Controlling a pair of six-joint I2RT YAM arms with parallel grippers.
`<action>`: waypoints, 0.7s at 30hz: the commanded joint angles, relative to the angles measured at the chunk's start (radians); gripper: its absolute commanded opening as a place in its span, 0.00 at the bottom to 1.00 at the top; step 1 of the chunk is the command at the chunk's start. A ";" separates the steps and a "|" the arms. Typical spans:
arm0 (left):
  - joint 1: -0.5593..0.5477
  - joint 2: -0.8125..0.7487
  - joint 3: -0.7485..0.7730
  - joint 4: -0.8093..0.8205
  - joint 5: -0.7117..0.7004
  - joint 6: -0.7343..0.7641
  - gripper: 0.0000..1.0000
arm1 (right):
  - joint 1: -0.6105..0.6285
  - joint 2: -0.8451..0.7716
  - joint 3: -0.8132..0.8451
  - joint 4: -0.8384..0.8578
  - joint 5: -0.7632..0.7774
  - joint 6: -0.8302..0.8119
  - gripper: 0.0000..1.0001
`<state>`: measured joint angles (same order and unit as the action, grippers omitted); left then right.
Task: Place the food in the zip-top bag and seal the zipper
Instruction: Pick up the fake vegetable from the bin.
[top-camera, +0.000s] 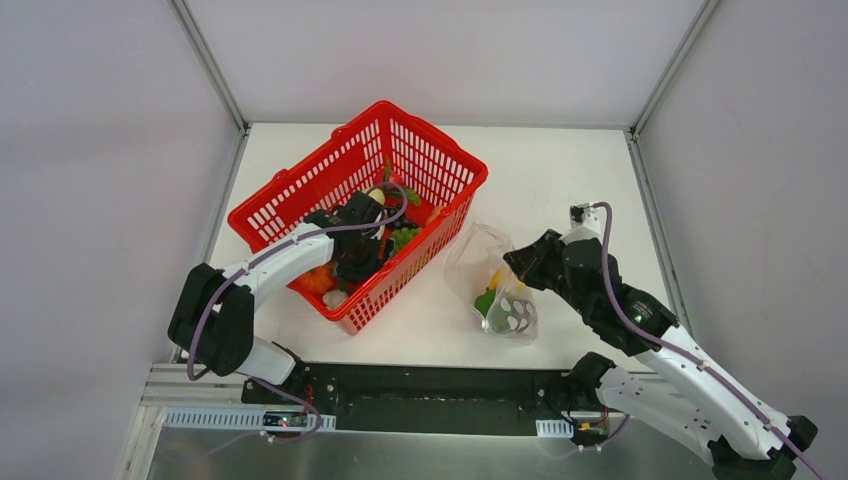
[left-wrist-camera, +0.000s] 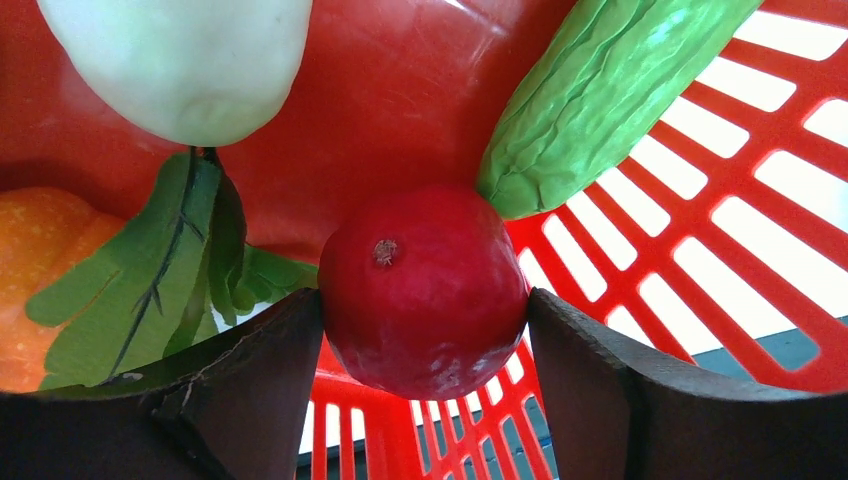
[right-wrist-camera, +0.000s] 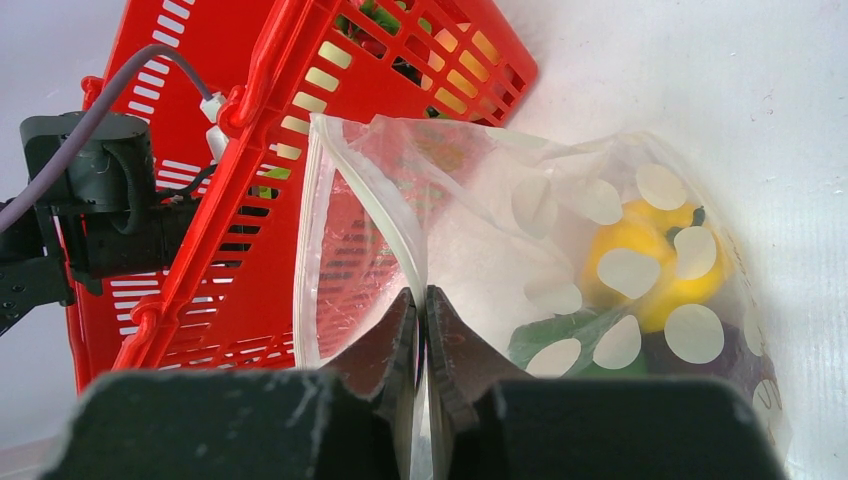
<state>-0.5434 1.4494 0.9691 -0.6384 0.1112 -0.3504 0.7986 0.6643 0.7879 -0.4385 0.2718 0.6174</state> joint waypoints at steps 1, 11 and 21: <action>-0.013 0.019 -0.026 -0.012 0.010 -0.003 0.74 | 0.003 -0.016 0.006 0.024 0.010 -0.004 0.09; -0.013 0.047 -0.042 -0.006 -0.033 -0.012 0.74 | 0.004 -0.024 0.008 0.016 0.011 -0.003 0.09; -0.013 0.035 -0.064 0.051 -0.020 -0.025 0.62 | 0.003 -0.037 0.010 0.002 0.020 -0.004 0.10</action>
<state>-0.5434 1.4662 0.9390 -0.5850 0.0891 -0.3557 0.7986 0.6403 0.7879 -0.4404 0.2729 0.6170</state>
